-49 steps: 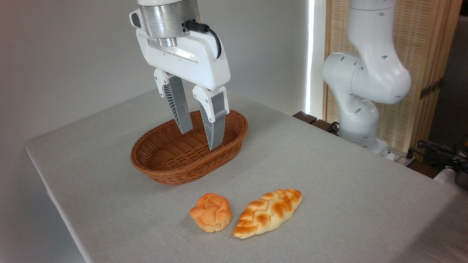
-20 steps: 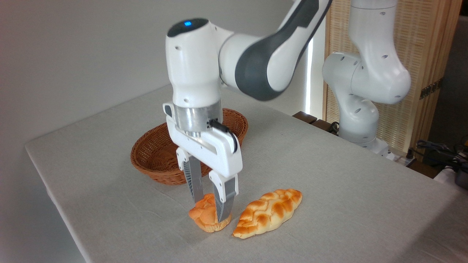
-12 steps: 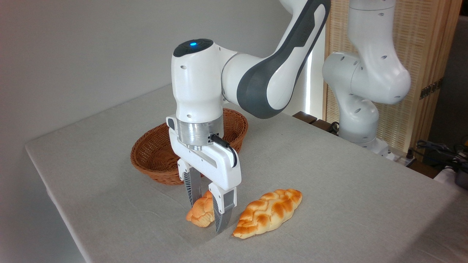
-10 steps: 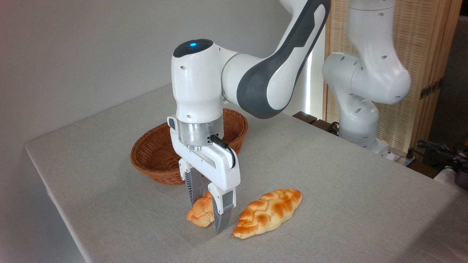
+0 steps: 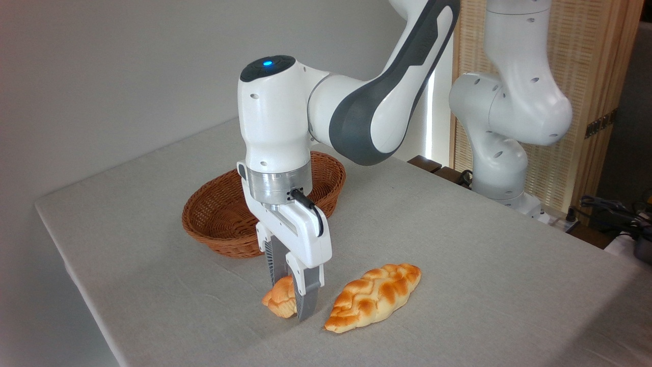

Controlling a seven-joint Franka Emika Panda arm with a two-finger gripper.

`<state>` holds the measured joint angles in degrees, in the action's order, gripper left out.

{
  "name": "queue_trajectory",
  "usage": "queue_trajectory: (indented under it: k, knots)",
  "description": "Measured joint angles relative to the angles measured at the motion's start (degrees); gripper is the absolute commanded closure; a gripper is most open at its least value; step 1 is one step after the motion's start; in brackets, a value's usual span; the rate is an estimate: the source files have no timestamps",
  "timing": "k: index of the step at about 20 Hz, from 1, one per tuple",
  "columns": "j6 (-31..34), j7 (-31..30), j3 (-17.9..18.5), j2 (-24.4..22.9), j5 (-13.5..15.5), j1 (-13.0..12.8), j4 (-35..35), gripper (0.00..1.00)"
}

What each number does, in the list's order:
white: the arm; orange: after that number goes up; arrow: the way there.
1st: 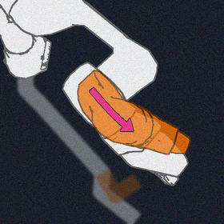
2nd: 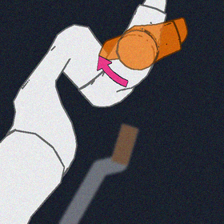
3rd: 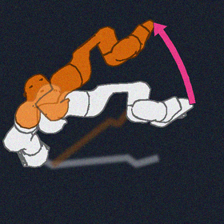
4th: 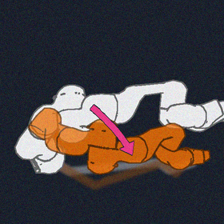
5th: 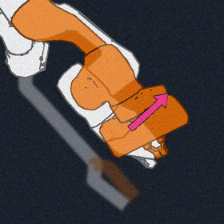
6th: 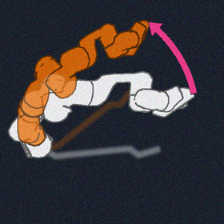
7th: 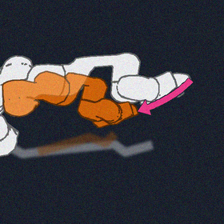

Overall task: Put bread into the basket
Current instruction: 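Close the gripper fingers around the round bun, then lift the bun and carry it into the wicker basket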

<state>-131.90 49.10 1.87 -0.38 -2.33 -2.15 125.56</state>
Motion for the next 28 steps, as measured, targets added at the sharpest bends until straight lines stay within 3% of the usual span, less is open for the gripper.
queue_trajectory:
  k: [6, 9, 14, 18, 19, 21, 22, 24, 26, 28]
  knots:
    - [1.2, 0.0, 0.1, -0.1, 0.0, -0.2, -0.5, 0.9]
    - [9.8, 0.1, 0.5, 0.2, 0.6, 0.3, -5.6, 0.9]
    - [27.8, 0.0, 0.6, 0.3, 9.8, 0.3, -19.7, 0.85]
    - [29.5, -1.5, -1.8, 0.8, 17.1, 0.3, -21.0, 0.83]
    - [29.5, -3.2, -3.5, 1.4, 17.8, 0.3, -21.0, 0.79]
    - [29.4, -6.7, -7.1, 3.2, 18.1, 0.2, -21.0, 0.61]
    - [28.8, -8.9, -9.2, 4.5, 18.1, 0.2, -20.9, 0.41]
    - [25.8, -13.4, -13.1, 7.6, 18.1, 0.1, -20.9, 0.14]
    - [21.8, -17.0, -15.8, 10.7, 18.1, 0.0, -20.9, 0.0]
    - [19.3, -18.4, -16.8, 12.8, 18.1, 0.0, -21.0, 0.0]
